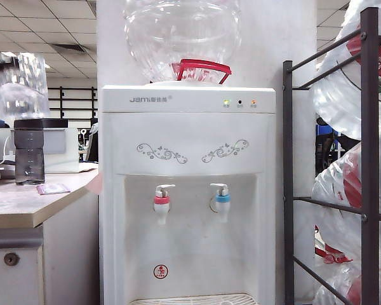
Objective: Pick up the plastic mug from the left desk, go to the cold water outlet of the water dispenser, press the vertical switch to get some water, then put the mug back on the desk.
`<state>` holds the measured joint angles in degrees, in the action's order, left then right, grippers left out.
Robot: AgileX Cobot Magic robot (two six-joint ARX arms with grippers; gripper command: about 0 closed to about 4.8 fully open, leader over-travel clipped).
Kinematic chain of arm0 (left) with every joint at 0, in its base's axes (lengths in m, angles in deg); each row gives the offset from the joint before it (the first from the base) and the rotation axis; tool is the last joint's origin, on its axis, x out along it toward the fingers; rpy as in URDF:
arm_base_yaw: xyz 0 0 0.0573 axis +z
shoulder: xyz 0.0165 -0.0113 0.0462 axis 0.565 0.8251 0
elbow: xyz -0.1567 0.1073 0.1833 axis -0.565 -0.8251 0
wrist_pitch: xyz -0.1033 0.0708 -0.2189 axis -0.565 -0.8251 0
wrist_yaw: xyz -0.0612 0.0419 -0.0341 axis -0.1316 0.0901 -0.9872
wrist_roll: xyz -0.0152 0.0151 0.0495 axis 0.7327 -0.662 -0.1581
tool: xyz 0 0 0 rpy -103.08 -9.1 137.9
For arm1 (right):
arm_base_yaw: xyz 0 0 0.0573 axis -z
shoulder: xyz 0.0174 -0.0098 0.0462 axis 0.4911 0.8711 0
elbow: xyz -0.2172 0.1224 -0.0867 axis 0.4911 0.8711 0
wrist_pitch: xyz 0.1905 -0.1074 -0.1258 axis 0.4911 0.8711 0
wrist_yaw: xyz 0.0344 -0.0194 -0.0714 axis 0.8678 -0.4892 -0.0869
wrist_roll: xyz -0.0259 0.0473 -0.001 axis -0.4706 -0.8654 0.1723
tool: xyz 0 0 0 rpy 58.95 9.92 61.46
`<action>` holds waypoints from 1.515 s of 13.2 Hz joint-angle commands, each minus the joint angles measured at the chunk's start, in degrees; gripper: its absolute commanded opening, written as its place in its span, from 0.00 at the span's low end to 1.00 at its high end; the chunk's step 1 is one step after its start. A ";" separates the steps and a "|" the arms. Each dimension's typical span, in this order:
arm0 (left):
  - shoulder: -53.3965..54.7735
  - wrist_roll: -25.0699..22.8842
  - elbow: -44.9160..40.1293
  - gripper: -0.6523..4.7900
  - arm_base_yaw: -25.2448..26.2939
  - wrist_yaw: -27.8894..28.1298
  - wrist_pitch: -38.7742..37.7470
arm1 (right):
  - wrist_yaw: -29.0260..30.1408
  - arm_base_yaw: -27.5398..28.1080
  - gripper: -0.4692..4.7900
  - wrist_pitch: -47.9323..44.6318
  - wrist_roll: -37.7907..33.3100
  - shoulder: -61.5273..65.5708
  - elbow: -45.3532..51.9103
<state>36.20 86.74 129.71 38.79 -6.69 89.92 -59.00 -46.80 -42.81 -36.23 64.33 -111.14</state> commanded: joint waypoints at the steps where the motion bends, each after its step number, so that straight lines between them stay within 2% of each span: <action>1: -4.90 0.37 0.26 0.11 -8.04 -0.87 -1.27 | 0.09 -0.09 0.08 -0.70 0.17 -0.17 -0.46; 2: -4.90 0.39 0.26 0.11 -11.02 -0.63 -1.53 | 0.07 -0.09 0.08 -0.70 0.17 -0.17 -0.46; 3: -4.90 0.92 0.26 0.11 -16.96 2.16 -3.23 | 0.04 -0.09 0.08 -0.68 0.17 -0.17 -0.46; 6: -4.81 1.62 0.24 0.11 -28.11 9.38 -5.22 | -0.13 -0.07 0.08 -0.66 0.20 -0.15 -0.46; 7: -4.81 2.27 0.24 0.11 -28.68 8.33 -5.60 | -0.13 -0.07 0.08 -0.63 0.20 -0.11 -0.46; 8: -4.79 3.13 0.24 0.11 -32.26 8.68 -6.82 | -0.57 -0.07 0.08 -0.63 0.26 -0.07 -0.46; 10: -4.59 3.13 0.24 0.11 -34.69 9.60 -6.88 | -0.94 -0.07 0.08 -0.66 0.42 -0.02 -0.46; 12: -3.04 3.13 0.17 0.11 -39.10 10.91 -6.99 | -1.22 -0.07 0.08 -0.63 0.42 -0.04 -0.46; 13: 0.17 4.50 0.11 0.11 -43.47 12.46 -6.73 | -1.44 -0.07 0.08 -0.61 0.39 -0.04 -0.46; 14: 2.62 5.79 0.09 0.11 -45.35 14.47 -5.70 | -1.46 -0.07 0.08 -0.59 0.39 -0.04 -0.46; 17: 11.26 6.93 0.09 0.11 -48.26 14.99 3.34 | -1.46 -0.07 0.08 -0.61 0.44 -0.07 -0.46; 20: 19.43 8.09 0.09 0.11 -49.96 18.45 9.57 | -1.44 -0.07 0.08 -0.61 1.90 -0.04 -0.46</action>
<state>54.69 94.22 129.60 -10.76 10.73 95.10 -60.49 -46.80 -42.81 -34.77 64.39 -111.14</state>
